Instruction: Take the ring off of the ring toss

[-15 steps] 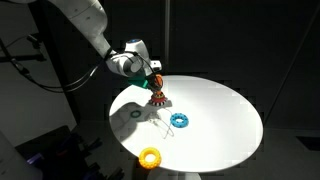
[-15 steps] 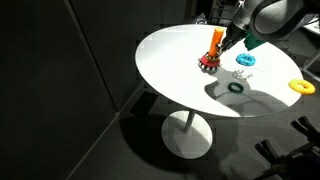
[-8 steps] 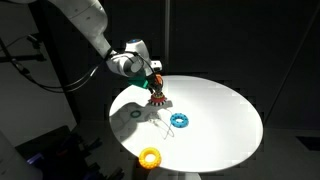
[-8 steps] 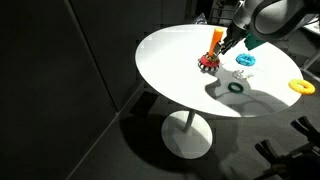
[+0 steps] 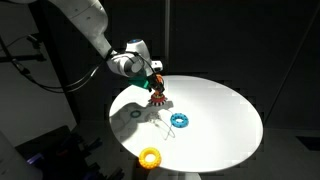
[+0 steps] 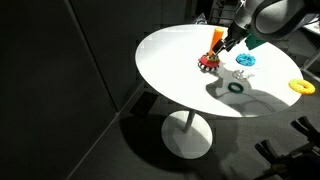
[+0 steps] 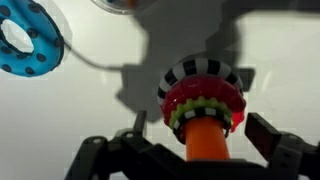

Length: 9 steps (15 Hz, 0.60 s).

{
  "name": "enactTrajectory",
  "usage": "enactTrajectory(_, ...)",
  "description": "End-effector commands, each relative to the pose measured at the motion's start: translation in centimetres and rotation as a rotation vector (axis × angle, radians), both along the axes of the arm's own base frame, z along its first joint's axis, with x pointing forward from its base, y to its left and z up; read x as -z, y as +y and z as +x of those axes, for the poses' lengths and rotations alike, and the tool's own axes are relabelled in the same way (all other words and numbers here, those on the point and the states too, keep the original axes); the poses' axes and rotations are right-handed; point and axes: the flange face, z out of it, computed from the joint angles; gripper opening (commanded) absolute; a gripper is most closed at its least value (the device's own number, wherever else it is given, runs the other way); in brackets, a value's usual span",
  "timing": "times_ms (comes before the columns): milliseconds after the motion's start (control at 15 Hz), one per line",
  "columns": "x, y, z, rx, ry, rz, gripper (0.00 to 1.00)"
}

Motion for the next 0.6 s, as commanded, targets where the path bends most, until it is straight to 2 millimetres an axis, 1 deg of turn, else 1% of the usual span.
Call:
enactTrajectory(0, -0.1, -0.2, 0.7, 0.008, -0.026, -0.017, 1.0)
enactTrajectory(200, 0.2, -0.4, 0.9, 0.011, -0.026, -0.017, 1.0)
enactTrajectory(533, 1.0, -0.1, 1.2, 0.003, -0.025, -0.011, 1.0)
